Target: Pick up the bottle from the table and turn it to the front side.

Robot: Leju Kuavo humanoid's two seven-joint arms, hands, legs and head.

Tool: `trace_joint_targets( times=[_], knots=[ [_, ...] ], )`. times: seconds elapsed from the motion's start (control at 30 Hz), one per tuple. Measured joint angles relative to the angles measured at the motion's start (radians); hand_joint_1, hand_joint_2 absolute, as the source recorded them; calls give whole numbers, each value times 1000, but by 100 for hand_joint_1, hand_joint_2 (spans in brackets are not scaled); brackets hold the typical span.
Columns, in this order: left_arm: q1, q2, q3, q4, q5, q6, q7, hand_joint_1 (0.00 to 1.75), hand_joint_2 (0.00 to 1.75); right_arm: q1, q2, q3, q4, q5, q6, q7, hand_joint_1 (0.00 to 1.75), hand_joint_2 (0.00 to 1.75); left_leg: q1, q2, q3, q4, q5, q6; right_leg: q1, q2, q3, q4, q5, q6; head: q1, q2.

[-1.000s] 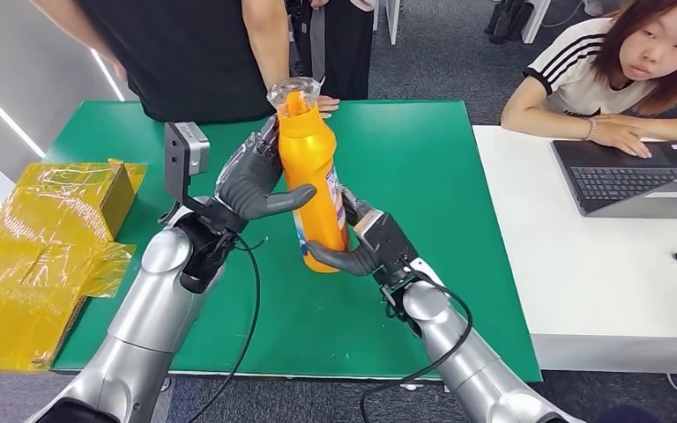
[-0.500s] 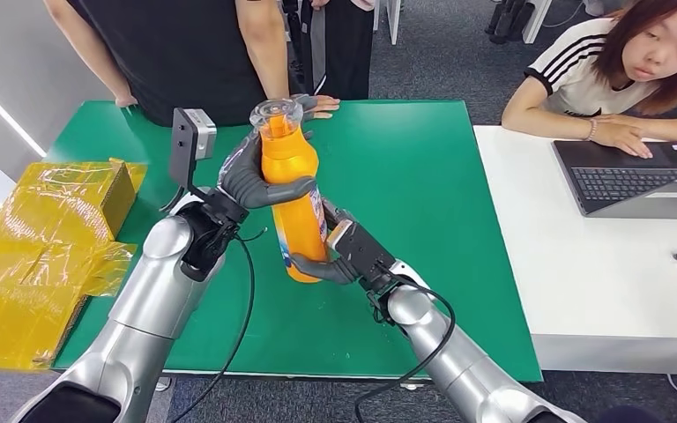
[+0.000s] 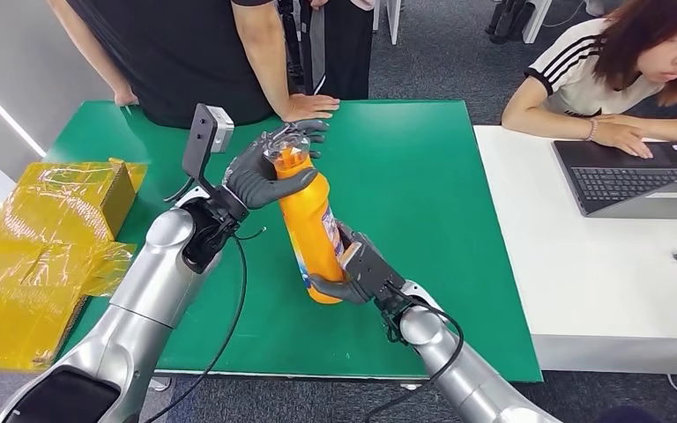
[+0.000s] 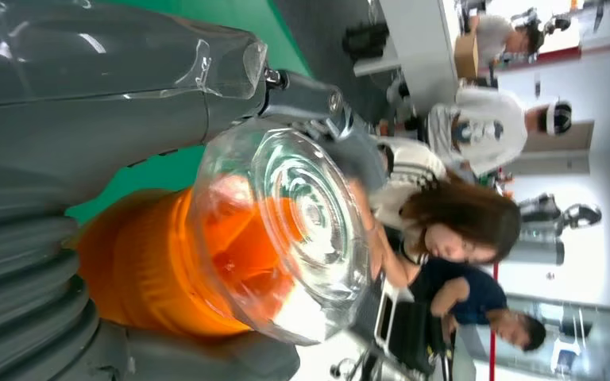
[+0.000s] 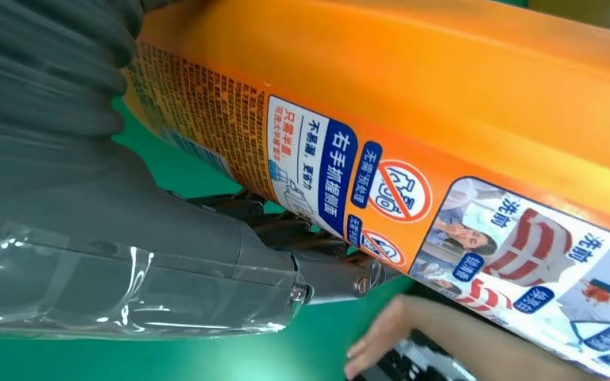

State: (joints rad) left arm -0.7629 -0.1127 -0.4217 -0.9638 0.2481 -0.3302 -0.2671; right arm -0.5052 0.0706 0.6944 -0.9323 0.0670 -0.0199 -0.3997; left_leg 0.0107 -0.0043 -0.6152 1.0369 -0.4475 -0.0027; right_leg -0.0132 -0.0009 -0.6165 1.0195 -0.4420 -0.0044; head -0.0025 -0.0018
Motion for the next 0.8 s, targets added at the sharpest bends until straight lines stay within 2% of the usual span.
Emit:
trace_joint_targets(
  times=[0.1,0.23,0.47,0.6,0.63,0.73,0.77,0.8],
  knots=[
    [1,-1,-8,2,18,-11,17,175,175,31,-24,-14,-40,1,-7,5,112,175,0,0,0,0,0,0,0,0,0,0,0,0,0,0],
    [1,-4,-21,3,37,-18,28,175,175,62,-46,-27,-84,4,-10,5,127,175,0,0,0,0,0,0,0,1,0,0,0,0,0,0],
    [1,-9,-29,5,48,-20,28,175,175,93,-61,-39,-129,5,-9,5,128,175,0,0,0,0,0,0,0,1,0,0,0,0,0,0],
    [1,-9,-30,5,52,-22,28,175,175,98,-65,-42,-137,5,-9,7,146,175,0,0,0,0,0,0,0,1,0,0,0,0,0,0],
    [1,-9,-31,5,56,-24,28,175,175,100,-66,-44,-141,5,-9,7,143,175,0,0,0,0,0,0,0,1,0,0,0,0,0,0],
    [0,-9,-39,5,64,-31,28,175,175,113,-69,-55,-155,6,-10,8,34,175,0,0,0,0,0,0,0,1,0,0,0,0,0,0],
    [0,-9,-42,5,65,-32,28,175,175,118,-70,-59,-160,6,-10,7,2,175,0,0,0,0,0,0,0,1,0,0,0,0,0,0],
    [0,-11,-45,5,65,-32,28,175,175,124,-72,-64,-164,6,-10,7,0,175,0,0,0,0,0,0,0,1,0,0,0,0,0,0]
  ],
)
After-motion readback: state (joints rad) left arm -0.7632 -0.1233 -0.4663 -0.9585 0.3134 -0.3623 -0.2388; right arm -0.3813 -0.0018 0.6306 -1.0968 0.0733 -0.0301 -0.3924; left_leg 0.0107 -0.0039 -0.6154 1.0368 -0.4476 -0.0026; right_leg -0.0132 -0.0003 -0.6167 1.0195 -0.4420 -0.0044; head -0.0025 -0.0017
